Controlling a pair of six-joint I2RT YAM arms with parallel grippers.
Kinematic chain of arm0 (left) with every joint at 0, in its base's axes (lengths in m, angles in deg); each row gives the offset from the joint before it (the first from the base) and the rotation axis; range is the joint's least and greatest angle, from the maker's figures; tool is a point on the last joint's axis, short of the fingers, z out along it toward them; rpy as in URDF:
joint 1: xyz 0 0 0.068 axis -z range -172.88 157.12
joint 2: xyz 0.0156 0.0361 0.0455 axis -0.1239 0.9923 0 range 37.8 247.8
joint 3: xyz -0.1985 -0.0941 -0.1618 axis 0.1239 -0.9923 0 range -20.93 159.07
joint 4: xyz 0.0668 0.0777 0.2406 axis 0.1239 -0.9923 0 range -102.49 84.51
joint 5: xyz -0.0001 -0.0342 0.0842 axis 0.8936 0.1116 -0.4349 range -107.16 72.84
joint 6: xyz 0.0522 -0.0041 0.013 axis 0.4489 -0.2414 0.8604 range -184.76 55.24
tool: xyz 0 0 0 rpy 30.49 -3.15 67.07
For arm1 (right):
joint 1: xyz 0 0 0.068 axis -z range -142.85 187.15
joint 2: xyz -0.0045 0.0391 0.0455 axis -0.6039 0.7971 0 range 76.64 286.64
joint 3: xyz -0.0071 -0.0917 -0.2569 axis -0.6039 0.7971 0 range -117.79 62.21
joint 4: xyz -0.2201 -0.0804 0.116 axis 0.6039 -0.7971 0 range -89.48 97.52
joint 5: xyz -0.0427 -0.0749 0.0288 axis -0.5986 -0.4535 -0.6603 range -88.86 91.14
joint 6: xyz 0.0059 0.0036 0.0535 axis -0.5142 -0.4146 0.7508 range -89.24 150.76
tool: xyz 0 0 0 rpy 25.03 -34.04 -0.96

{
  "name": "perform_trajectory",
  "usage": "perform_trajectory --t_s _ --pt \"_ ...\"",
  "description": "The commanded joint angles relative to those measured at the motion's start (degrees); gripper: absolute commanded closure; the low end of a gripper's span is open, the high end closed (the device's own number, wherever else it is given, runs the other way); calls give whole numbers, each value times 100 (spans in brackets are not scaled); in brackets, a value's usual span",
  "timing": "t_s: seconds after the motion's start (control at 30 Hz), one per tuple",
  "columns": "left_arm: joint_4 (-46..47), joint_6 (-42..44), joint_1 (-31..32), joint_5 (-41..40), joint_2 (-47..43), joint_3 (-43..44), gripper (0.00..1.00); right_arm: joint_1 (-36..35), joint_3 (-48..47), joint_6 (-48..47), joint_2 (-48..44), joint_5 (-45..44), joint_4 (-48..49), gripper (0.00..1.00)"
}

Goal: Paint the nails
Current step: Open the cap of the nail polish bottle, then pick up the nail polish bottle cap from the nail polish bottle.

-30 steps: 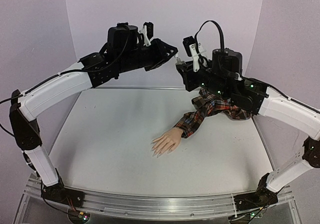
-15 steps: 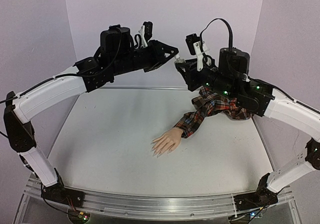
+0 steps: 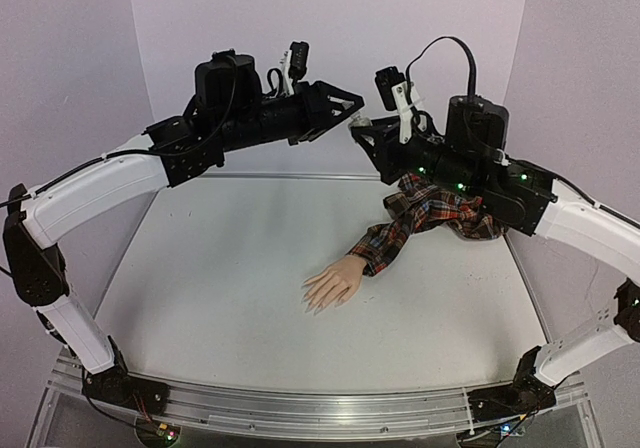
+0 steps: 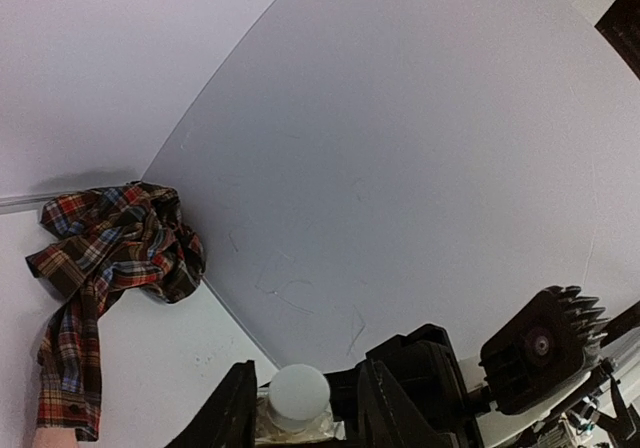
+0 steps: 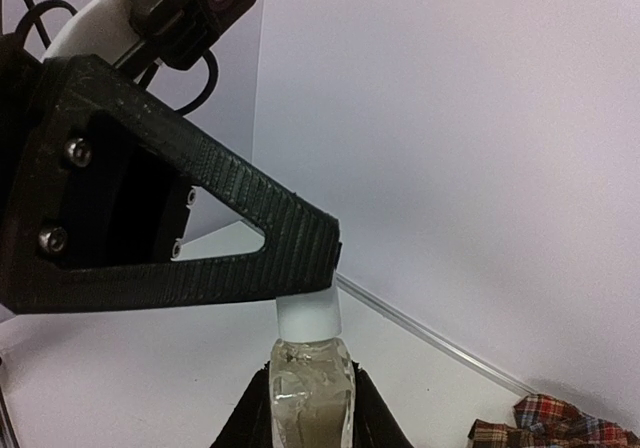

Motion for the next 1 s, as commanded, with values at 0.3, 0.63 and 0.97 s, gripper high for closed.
perform_trajectory --t_s 0.3,0.63,0.97 --pt "-1498 669 5 276 -767 430 26 11 402 -520 -703 1095 -43 100" --pt "-3144 911 -160 1410 -66 1933 29 67 266 -618 -751 1837 -451 100" --pt "-3668 1083 -163 1619 305 2355 35 69 152 -573 -658 1853 -479 100"
